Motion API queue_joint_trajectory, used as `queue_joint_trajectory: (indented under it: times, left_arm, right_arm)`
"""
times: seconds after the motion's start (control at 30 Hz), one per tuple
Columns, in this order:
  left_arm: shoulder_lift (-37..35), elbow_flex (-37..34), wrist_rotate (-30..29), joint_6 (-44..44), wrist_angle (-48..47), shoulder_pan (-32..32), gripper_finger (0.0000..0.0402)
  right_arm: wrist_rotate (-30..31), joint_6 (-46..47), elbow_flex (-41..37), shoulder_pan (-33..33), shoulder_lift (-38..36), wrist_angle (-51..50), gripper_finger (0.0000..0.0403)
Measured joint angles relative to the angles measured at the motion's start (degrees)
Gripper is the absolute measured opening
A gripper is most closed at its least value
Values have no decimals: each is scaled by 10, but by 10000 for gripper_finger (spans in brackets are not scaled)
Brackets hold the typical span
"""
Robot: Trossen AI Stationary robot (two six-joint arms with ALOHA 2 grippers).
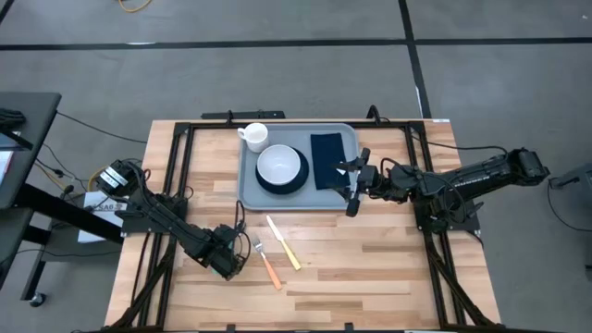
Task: Set up tray
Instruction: Put the blue spoon on the black napkin
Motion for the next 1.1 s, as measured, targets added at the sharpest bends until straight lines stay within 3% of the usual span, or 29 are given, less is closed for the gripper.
queue_joint_trajectory:
  times: [0.23, 0.53, 0.8, 1.1]
  left_arm:
    - [3, 55, -37, 13, -89, 1, 49]
    - [2, 180, -105, 33, -312, 0, 50]
    - [2, 239, -174, 108, -360, 7, 50]
    - [1, 243, -140, 225, -357, 21, 51]
  right_arm:
    - [0, 0, 0, 0, 0, 0, 240]
    - [-7, 1, 0, 0, 0, 2, 240]
    - [-141, 67, 52, -17, 59, -20, 240]
    - [-325, 164, 183, -74, 190, -136, 240]
